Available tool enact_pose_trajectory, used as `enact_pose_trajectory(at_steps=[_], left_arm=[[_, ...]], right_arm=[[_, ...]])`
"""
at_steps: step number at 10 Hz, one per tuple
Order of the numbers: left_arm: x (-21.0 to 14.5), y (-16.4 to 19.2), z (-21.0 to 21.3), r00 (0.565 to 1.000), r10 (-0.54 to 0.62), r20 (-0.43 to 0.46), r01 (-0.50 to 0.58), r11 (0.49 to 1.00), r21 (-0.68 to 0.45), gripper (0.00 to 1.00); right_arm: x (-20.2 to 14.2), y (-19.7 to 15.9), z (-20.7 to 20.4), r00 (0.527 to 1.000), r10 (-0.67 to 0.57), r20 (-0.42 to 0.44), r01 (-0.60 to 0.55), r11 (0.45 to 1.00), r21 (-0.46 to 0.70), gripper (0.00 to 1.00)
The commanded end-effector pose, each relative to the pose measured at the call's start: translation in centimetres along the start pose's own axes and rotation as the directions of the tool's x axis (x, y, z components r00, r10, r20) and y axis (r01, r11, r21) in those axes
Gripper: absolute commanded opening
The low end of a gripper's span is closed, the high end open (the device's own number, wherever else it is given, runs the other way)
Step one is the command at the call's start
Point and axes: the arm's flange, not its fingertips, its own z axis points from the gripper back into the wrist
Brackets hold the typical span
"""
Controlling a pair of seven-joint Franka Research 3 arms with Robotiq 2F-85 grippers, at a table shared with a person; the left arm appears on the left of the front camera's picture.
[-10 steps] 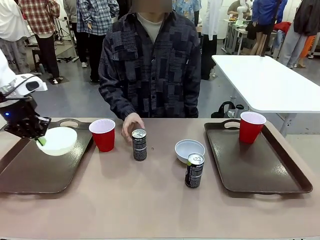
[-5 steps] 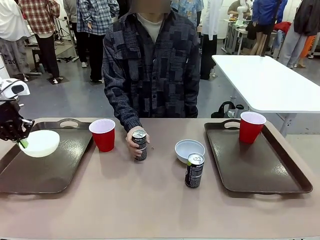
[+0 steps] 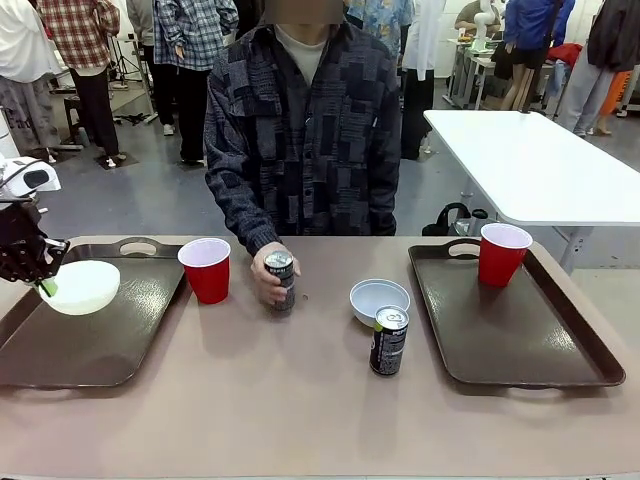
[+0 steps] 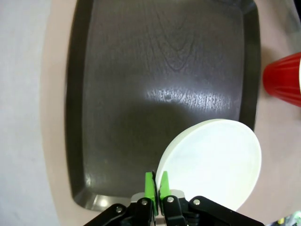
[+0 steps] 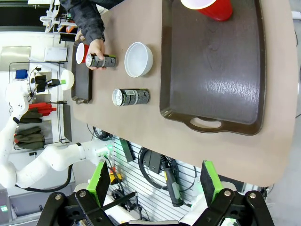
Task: Prepare tableware on both trays.
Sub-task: Pick up a Picnic Bowl from the table and place it on a Handle tray.
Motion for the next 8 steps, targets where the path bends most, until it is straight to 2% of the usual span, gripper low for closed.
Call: enact_pose_trajectory(at_steps=[1, 3, 8], left_arm=[[0.0, 0.0, -1.1, 0.999, 0.034, 0.013, -0.034, 0.998, -0.043, 0.04], [0.1, -0.5, -2.0, 0.999, 0.046, 0.028, -0.044, 0.997, -0.069, 0.04], [1.4, -2.2, -5.2, 0.999, 0.047, -0.001, -0.047, 0.998, -0.042, 0.04]], right_arm=[[0.1, -0.1, -0.1, 1.0, 0.001, 0.003, -0.001, 1.0, 0.002, 1.0], [0.1, -0.1, -0.1, 1.0, 0.001, 0.003, -0.001, 1.0, 0.002, 1.0], [0.1, -0.1, -0.1, 1.0, 0.001, 0.003, -0.001, 1.0, 0.002, 1.0]])
